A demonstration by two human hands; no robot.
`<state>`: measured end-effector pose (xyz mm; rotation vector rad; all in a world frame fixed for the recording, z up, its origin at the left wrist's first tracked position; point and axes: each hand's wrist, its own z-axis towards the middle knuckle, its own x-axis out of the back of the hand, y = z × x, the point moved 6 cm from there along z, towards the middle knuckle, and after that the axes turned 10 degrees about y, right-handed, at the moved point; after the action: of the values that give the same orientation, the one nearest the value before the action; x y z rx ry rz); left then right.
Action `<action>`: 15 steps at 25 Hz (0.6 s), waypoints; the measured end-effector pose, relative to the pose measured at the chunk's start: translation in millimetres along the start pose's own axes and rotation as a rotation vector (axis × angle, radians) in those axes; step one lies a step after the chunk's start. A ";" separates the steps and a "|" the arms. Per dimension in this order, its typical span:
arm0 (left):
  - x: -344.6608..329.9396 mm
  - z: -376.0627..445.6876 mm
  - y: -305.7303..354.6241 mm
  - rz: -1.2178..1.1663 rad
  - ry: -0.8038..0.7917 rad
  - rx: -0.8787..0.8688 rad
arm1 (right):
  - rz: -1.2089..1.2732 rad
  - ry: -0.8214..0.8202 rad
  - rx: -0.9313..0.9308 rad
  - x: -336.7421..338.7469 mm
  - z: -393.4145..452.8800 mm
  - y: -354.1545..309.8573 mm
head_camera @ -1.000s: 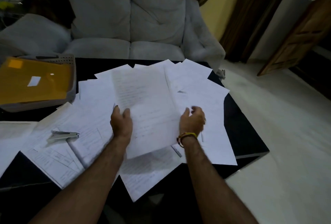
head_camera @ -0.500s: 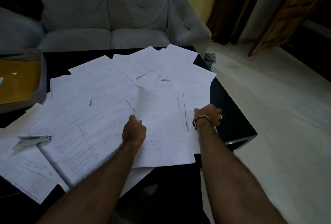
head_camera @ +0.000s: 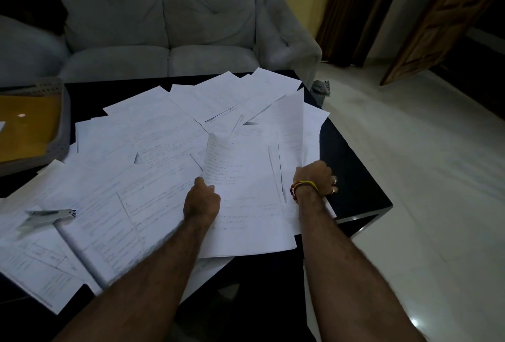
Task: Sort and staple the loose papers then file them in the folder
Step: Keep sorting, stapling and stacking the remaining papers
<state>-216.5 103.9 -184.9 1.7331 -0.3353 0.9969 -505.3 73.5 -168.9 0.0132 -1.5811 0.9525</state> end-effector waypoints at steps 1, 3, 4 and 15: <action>1.7 -0.1 0.2 -0.012 -0.005 0.012 | -0.097 0.069 0.082 7.1 -1.6 -9.4; 3.2 -0.1 0.5 -0.040 -0.019 0.034 | -0.194 0.109 0.217 14.8 -8.3 -20.5; 4.3 -0.3 1.1 -0.053 -0.025 0.040 | -0.215 0.115 0.265 15.8 -11.7 -22.2; 5.2 0.6 -1.6 -0.100 -0.055 0.067 | -0.218 0.010 0.240 -4.0 -23.8 -25.0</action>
<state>-212.0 105.2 -182.1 1.8224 -0.2504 0.8977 -472.1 68.6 -159.9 0.3410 -1.4151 0.9624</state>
